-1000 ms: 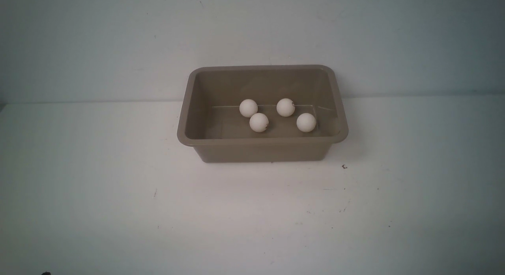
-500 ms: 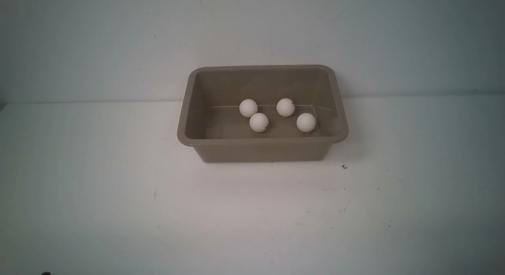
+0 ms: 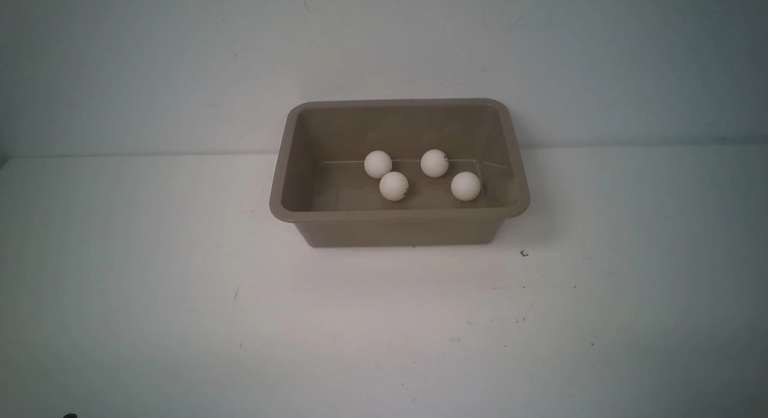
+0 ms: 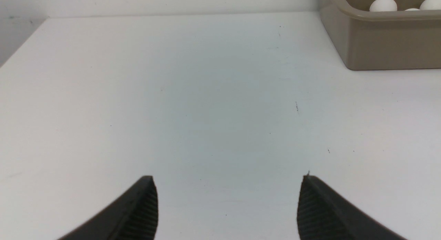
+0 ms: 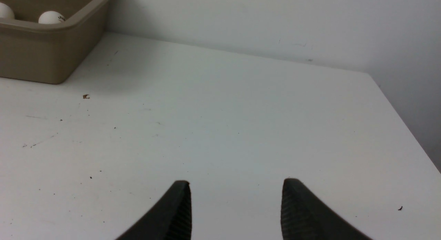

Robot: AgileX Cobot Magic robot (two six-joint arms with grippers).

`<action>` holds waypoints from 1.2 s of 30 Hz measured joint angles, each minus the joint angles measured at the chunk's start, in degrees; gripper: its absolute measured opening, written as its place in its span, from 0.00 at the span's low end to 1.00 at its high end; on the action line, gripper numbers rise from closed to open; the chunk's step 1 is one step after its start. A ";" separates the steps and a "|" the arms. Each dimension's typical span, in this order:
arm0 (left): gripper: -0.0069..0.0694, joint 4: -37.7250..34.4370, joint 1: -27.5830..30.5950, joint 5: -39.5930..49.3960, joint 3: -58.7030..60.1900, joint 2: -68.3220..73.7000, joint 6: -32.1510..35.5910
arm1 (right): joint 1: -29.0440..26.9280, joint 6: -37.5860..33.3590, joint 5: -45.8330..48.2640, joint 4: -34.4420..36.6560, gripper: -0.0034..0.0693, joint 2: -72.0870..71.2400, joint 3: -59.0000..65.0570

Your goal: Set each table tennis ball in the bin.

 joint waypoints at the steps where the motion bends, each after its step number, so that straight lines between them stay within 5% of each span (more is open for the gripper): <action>1: 0.73 0.00 0.00 0.00 0.00 0.00 0.00 | 0.00 0.00 0.00 0.00 0.51 0.00 0.00; 36: 0.73 0.00 0.00 0.00 0.00 0.00 0.00 | 0.97 0.00 0.05 0.12 0.51 0.00 0.00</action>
